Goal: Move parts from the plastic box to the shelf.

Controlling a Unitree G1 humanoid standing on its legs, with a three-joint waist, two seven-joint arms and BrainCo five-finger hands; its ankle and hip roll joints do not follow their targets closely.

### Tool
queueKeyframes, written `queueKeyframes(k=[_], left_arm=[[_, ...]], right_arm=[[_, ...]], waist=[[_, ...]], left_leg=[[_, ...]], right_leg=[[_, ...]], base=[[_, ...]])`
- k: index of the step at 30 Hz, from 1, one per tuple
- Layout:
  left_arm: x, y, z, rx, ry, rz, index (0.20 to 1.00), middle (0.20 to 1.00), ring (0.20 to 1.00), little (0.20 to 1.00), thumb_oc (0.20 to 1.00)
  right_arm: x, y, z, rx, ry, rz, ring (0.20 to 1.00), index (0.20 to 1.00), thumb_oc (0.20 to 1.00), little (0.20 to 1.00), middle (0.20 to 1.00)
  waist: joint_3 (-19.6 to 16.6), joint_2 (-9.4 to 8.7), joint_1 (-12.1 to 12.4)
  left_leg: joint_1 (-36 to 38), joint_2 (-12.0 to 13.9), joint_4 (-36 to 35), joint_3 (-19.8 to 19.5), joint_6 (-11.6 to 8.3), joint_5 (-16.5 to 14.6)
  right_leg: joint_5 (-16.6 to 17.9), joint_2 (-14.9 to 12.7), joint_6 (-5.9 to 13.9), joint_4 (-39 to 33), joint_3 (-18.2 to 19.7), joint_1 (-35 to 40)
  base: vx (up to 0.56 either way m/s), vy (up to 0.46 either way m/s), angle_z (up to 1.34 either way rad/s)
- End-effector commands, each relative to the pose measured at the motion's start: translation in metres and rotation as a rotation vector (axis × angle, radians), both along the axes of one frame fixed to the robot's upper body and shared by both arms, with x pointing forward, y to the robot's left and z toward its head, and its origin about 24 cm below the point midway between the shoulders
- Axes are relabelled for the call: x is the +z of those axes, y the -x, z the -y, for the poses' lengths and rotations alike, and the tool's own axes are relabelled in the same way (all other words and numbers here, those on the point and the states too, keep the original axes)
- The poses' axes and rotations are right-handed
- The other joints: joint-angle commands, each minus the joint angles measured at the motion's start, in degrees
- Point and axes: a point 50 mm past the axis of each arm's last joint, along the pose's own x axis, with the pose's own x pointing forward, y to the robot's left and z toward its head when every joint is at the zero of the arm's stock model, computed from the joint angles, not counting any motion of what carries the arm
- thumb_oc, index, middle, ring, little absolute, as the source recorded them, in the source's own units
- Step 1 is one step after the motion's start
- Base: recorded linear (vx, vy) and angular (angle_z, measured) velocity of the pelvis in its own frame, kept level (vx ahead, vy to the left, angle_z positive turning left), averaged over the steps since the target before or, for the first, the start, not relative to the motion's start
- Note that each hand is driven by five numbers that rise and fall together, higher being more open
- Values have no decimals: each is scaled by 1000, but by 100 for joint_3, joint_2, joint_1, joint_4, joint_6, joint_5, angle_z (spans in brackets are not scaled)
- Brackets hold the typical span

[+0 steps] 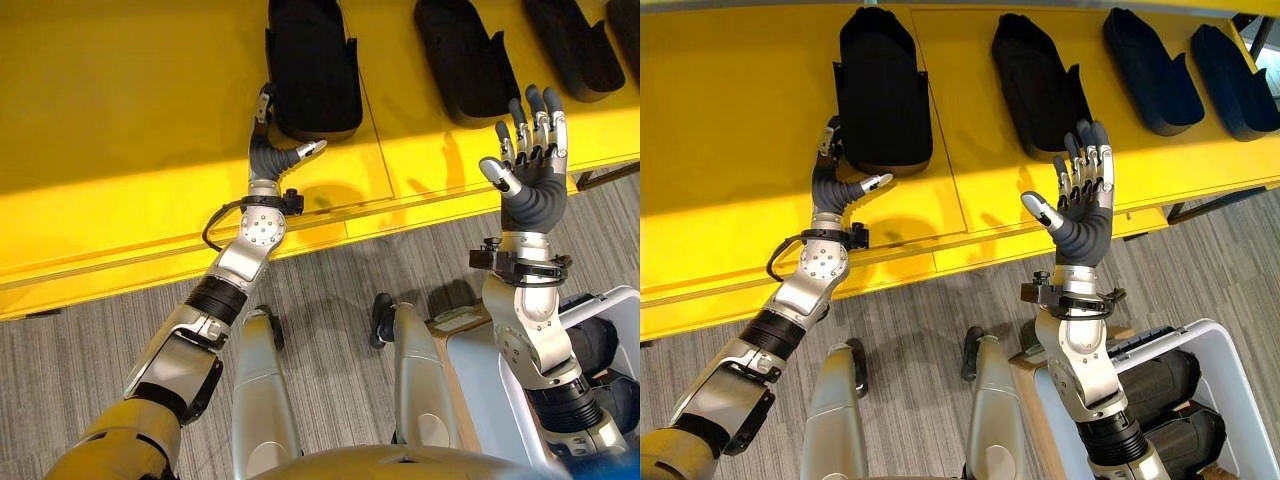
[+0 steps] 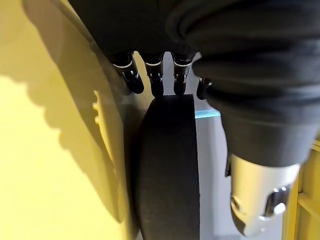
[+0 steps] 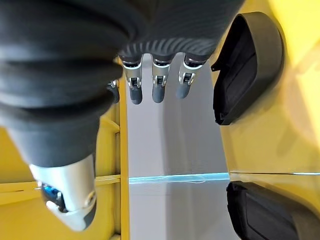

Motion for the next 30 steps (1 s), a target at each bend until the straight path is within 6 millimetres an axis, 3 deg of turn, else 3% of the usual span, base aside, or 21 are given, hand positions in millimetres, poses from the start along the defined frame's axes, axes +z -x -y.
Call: queueKeyframes(k=[1, 2, 3, 9, 11, 13, 14, 18, 20, 21, 22, 24, 25, 26, 27, 29, 30], left_arm=[[-19, 4, 33, -139, -82, -66, 1000, 1000, 1000, 1000, 1000], [-19, 5, 34, -143, -85, -66, 1000, 1000, 1000, 1000, 1000], [-20, 5, 34, -145, -86, -69, 1000, 1000, 1000, 1000, 1000], [-21, 6, 39, -162, -104, -70, 1000, 1000, 1000, 1000, 1000], [-23, 6, 40, -166, -101, -75, 1000, 1000, 1000, 1000, 1000], [-22, 7, 41, -172, -102, -74, 1000, 1000, 1000, 1000, 1000], [-22, 6, 42, -173, -103, -72, 1000, 1000, 1000, 1000, 1000], [-23, 7, 44, -184, -112, -73, 1000, 1000, 1000, 1000, 1000], [-24, 8, 45, -186, -110, -80, 1000, 1000, 1000, 1000, 1000], [-24, 8, 45, -189, -111, -79, 1000, 1000, 1000, 1000, 1000], [-24, 8, 46, -191, -110, -80, 1000, 1000, 1000, 1000, 1000], [-24, 8, 46, -194, -112, -77, 1000, 1000, 1000, 1000, 1000], [-24, 8, 46, -195, -114, -77, 1000, 1000, 1000, 1000, 1000], [-23, 8, 47, -197, -115, -72, 1000, 1000, 1000, 1000, 1000], [-23, 8, 47, -196, -114, -74, 1000, 1000, 1000, 1000, 1000], [-22, 8, 47, -197, -111, -70, 1000, 1000, 1000, 1000, 1000], [-22, 8, 47, -197, -112, -67, 1000, 1000, 1000, 1000, 1000]], right_arm=[[28, 15, 5, 11, -4, 169, 1000, 1000, 1000, 1000, 1000], [28, 15, 5, 11, -4, 170, 1000, 1000, 1000, 1000, 1000], [28, 15, 5, 13, -4, 169, 1000, 1000, 1000, 1000, 1000], [28, 16, 5, 13, 1, 173, 1000, 1000, 1000, 1000, 1000], [27, 16, 5, 14, 1, 168, 1000, 1000, 1000, 1000, 1000], [27, 16, 5, 15, 3, 170, 1000, 1000, 1000, 1000, 1000], [28, 16, 5, 14, 2, 172, 1000, 1000, 1000, 1000, 1000], [28, 16, 6, 15, 0, 172, 1000, 1000, 1000, 1000, 1000], [27, 16, 6, 16, -2, 171, 1000, 1000, 1000, 1000, 1000], [27, 17, 6, 16, -1, 172, 1000, 1000, 1000, 1000, 1000], [27, 17, 6, 15, 2, 170, 1000, 1000, 1000, 1000, 1000], [27, 17, 6, 13, 3, 171, 1000, 1000, 1000, 1000, 1000], [27, 17, 6, 14, 4, 169, 1000, 1000, 1000, 1000, 1000], [27, 17, 6, 14, 2, 171, 1000, 1000, 1000, 1000, 1000], [27, 17, 6, 14, 2, 170, 1000, 1000, 1000, 1000, 1000], [26, 17, 6, 15, 4, 167, 1000, 1000, 1000, 1000, 1000], [26, 17, 6, 14, 4, 167, 1000, 1000, 1000, 1000, 1000]], waist=[[141, 205, -103], [160, 200, -104], [146, 206, -101], [169, 205, -99], [156, 213, -99], [152, 216, -107], [169, 210, -108], [171, 201, -103], [151, 204, -102], [167, 196, -108], [148, 203, -107], [164, 195, -107], [145, 201, -108], [165, 194, -111], [147, 200, -110], [149, 200, -108], [168, 192, -112]], left_leg=[[44, 419, -388, -372, -349, 197], [-20, 391, -429, -372, -315, 359], [43, 417, -383, -373, -348, 198], [-52, 390, -394, -377, -313, 346], [15, 424, -341, -376, -350, 175], [11, 425, -365, -377, -345, 194], [-54, 396, -404, -378, -312, 354], [-43, 402, -418, -373, -310, 362], [22, 435, -380, -372, -343, 203], [-43, 406, -416, -371, -311, 364], [31, 433, -386, -367, -346, 207], [-24, 409, -438, -365, -315, 373], [44, 436, -406, -360, -348, 213], [-26, 411, -442, -355, -315, 370], [39, 439, -405, -354, -349, 210], [32, 438, -397, -355, -349, 207], [-32, 410, -433, -360, -316, 366]], right_leg=[[-140, -229, 258, -68, 191, 383], [3, -240, 221, -116, 183, 327], [-143, -230, 257, -60, 188, 381], [-8, -233, 219, -91, 189, 318], [-163, -221, 256, -28, 193, 374], [-147, -224, 257, -34, 202, 360], [-4, -232, 220, -86, 199, 303], [3, -229, 217, -94, 203, 297], [-144, -218, 251, -51, 202, 362], [1, -224, 214, -105, 199, 310], [-141, -214, 250, -57, 201, 368], [1, -224, 215, -112, 190, 320], [-138, -218, 253, -62, 191, 372], [6, -226, 217, -118, 188, 319], [-136, -218, 254, -67, 191, 375], [-139, -226, 255, -57, 204, 368], [2, -236, 219, -106, 204, 311]], base=[[-79, 9, 1], [87, -18, -1], [0, 0, 0], [-15, -3, 0], [83, -20, 0], [-43, 7, 0], [-76, 13, -1], [2, -2, 0], [44, -10, 0], [0, 0, 0], [0, 0, 0], [0, 0, 0], [-83, 7, 1], [85, -14, 0], [0, 0, 0], [1, -6, 0], [0, 0, 0]])
